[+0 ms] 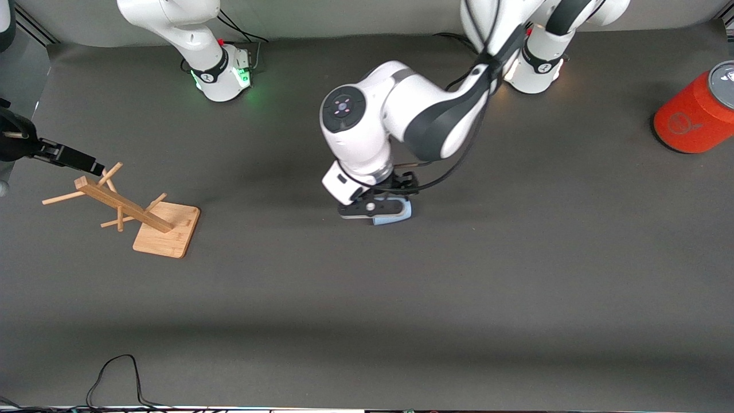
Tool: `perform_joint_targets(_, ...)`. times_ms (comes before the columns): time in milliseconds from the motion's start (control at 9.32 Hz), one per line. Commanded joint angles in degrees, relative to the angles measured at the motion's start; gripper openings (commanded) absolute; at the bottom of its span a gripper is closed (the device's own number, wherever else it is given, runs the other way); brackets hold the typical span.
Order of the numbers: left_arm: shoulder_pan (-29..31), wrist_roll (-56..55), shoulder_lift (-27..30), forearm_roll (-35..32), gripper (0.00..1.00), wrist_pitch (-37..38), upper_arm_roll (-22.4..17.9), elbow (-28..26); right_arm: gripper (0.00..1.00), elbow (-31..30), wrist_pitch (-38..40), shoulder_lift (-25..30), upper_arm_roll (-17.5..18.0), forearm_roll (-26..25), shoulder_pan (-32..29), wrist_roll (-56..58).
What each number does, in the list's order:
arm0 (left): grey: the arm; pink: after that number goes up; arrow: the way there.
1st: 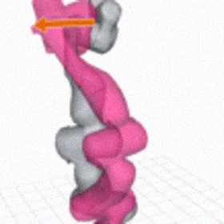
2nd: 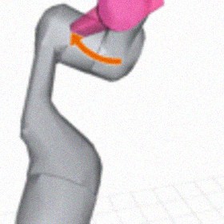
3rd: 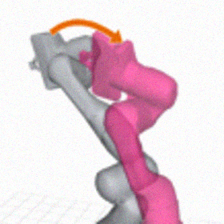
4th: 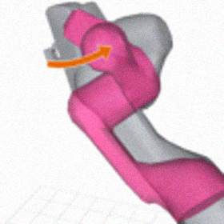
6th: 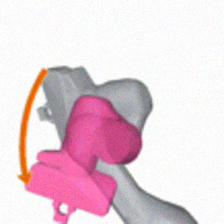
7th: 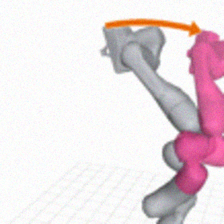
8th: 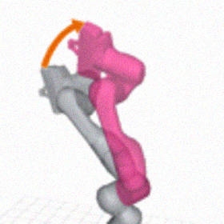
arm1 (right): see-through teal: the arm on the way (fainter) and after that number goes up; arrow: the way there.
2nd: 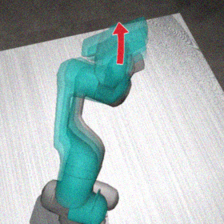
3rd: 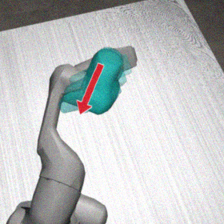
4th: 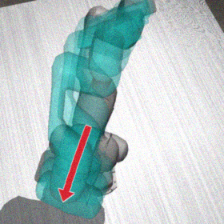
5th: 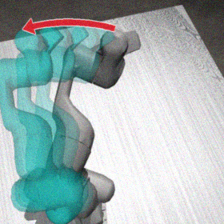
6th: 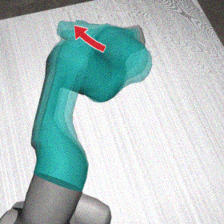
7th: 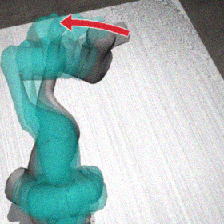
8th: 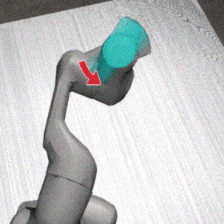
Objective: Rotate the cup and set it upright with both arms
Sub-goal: 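Lower the left gripper over the lying cup and grasp its rim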
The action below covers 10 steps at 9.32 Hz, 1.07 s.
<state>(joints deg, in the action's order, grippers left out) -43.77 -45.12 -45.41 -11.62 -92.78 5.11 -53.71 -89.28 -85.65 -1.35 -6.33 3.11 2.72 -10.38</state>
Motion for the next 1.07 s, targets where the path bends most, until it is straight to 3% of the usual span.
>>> perform_joint_targets(0, -3.1, 3.1, -5.7, -3.4, 1.0, -1.0, -1.0, 3.3, 1.0, -2.1, -2.6, 2.2, 1.0, -1.8, -0.5, 6.8)
perform_joint_targets(537, -6.2, 11.9, -12.6, -9.5, 0.98, -3.5, -1.1, 3.1, 1.0, -2.1, -5.5, 2.2, 0.7, -2.2, -0.7, 14.3)
perform_joint_targets(751, -6.5, 13.6, -14.4, -10.1, 0.96, -4.9, -1.1, 3.0, 1.0, -2.1, -5.4, 2.1, 3.4, -2.1, -4.2, 14.3)
perform_joint_targets(966, -6.5, 16.6, -14.9, -11.7, 0.93, -4.8, -1.1, 2.5, 1.0, -2.1, -5.2, 2.1, 3.4, -2.2, -3.6, 14.2)
